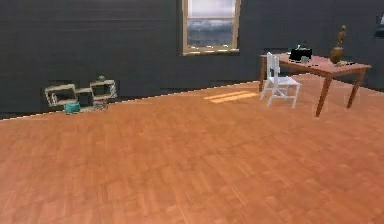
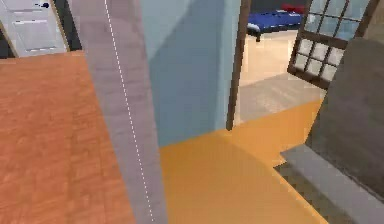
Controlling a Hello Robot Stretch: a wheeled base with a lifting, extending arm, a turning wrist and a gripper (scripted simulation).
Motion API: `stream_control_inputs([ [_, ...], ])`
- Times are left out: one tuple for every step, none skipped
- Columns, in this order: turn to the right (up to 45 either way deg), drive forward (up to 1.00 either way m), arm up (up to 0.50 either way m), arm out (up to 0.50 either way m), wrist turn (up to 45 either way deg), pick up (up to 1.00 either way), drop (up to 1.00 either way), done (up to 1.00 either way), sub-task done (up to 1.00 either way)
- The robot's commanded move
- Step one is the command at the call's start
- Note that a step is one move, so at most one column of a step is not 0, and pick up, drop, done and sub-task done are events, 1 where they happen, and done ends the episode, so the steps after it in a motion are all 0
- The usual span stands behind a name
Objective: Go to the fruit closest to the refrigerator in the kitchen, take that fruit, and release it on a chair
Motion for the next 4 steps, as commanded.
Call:
stream_control_inputs([
  [-45.0,0.00,0.00,0.00,0.0,0.00,0.00,0.00,0.00],
  [-27.0,0.00,0.00,0.00,0.0,0.00,0.00,0.00,0.00],
  [0.0,0.45,0.00,0.00,0.0,0.00,0.00,0.00,0.00],
  [-33.0,0.00,0.00,0.00,0.0,0.00,0.00,0.00,0.00],
])
